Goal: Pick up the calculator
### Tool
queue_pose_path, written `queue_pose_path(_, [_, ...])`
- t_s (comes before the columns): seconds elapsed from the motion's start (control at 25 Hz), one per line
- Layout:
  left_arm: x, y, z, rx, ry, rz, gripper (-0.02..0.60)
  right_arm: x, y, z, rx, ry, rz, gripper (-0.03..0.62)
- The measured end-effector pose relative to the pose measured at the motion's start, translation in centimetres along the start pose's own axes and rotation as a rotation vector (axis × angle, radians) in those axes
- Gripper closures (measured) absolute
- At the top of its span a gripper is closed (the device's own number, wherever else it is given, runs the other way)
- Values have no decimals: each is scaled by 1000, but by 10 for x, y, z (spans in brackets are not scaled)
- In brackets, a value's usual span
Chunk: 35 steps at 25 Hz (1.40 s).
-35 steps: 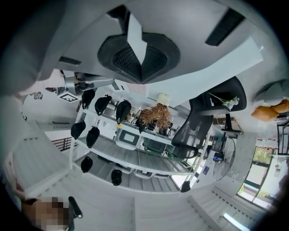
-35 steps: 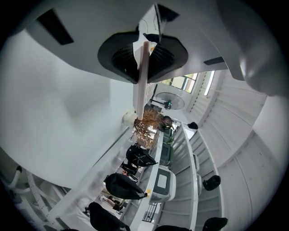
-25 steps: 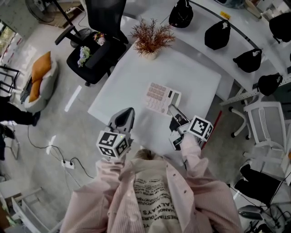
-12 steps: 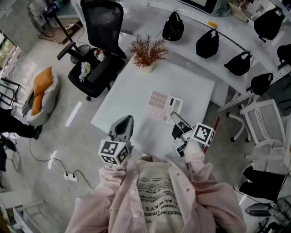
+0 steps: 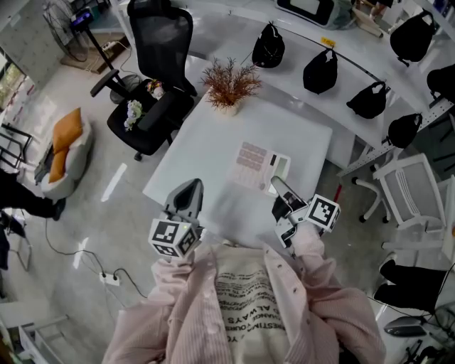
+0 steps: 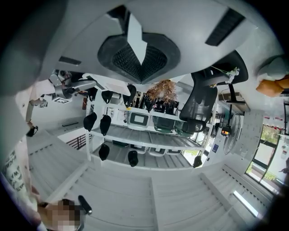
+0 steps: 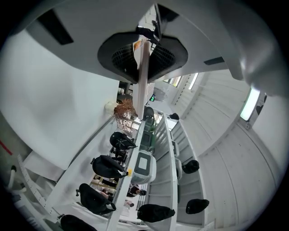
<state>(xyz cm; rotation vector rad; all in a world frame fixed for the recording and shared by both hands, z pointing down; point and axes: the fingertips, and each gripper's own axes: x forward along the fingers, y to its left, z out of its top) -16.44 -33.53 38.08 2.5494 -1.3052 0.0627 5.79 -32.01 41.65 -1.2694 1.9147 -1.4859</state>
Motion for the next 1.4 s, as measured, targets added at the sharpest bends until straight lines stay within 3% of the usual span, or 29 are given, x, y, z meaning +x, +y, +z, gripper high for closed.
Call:
queue_pose_path(0.28, [-9,-5,4,15,-16,-11,580,-9,8,1,2,-39,25,542])
queue_pose_path(1.4, [-18,-7,-10,37,17,-13,580,-10,3,-19,26,-12,15,542])
